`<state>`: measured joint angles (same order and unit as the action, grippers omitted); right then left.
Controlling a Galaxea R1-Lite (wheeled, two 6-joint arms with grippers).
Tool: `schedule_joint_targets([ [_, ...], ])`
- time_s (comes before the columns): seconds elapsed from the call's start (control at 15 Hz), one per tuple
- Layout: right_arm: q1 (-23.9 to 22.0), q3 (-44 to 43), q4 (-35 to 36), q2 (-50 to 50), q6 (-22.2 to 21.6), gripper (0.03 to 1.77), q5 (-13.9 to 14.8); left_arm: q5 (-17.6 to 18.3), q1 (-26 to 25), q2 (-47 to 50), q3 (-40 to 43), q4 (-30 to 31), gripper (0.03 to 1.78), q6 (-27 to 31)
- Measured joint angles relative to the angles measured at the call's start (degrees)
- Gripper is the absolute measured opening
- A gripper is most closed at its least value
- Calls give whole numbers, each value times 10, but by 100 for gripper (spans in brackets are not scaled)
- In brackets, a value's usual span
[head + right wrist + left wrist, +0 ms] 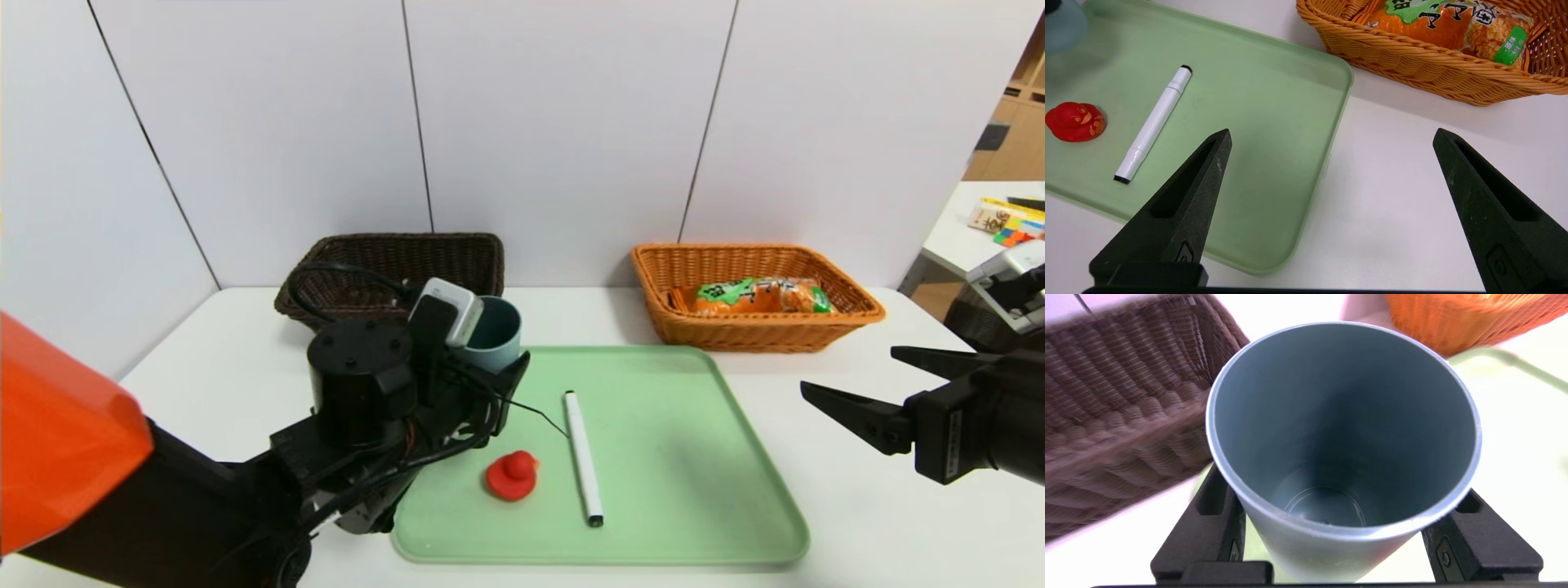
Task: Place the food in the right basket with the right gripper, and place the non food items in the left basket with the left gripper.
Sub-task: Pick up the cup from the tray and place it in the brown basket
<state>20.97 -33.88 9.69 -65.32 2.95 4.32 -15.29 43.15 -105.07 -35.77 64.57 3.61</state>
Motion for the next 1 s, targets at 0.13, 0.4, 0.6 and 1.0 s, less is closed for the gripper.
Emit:
schedule_joint_targets([
  [0.13,8,1,0,0,0,170,1,8,-7,48,-15,-58,114,13],
  [0.4,17,1,0,1,-1,170,6,48,-68,122,-73,-151,114,47],
  [0.6,20,4,0,3,-2,170,8,95,-134,149,-142,-235,114,49],
  [1.0,21,5,0,7,-2,170,8,137,-221,100,-282,-323,114,50],
])
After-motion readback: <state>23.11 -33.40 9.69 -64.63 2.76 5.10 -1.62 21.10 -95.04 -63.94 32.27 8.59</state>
